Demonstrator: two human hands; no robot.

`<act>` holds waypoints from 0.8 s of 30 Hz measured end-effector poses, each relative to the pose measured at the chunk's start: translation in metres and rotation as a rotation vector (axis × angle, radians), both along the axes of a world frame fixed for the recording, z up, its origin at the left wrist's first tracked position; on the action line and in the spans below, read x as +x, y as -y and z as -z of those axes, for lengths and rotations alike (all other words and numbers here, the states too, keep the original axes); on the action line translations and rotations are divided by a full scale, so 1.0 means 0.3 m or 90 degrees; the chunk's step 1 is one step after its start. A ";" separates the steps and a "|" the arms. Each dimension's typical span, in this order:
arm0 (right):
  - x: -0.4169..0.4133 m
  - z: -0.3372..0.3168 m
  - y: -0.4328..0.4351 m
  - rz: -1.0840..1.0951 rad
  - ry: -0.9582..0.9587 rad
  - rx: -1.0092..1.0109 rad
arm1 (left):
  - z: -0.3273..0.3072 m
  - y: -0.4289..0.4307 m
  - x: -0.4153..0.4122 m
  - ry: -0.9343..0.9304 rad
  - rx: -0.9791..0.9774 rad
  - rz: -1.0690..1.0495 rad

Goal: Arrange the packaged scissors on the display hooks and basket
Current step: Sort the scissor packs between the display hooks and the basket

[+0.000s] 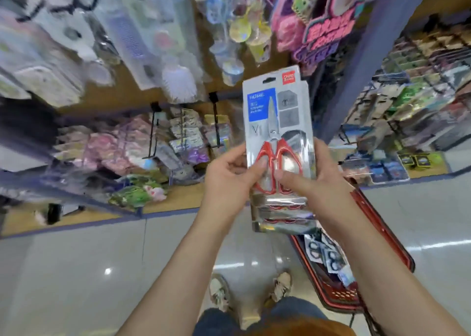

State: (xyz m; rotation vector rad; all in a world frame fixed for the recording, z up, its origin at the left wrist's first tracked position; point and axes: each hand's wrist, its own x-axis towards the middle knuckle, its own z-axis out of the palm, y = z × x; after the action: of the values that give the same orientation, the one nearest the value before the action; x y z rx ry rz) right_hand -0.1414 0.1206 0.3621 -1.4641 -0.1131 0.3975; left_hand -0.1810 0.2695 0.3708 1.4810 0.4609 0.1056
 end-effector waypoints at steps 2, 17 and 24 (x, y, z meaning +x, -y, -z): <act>-0.042 -0.012 -0.105 -0.026 0.018 -0.013 | -0.007 -0.104 -0.072 -0.005 -0.005 -0.058; -0.405 -0.135 -0.868 -0.303 0.273 -0.012 | -0.115 -0.874 -0.639 0.085 -0.050 -0.209; -0.375 -0.192 -1.089 -0.339 0.330 -0.052 | -0.178 -1.107 -0.670 0.193 -0.108 -0.257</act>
State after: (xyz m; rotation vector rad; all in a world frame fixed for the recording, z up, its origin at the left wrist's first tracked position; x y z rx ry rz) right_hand -0.2539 0.4474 0.4199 -1.5821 -0.9233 0.4424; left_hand -0.3819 0.6015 0.4241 1.1656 0.5025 0.5890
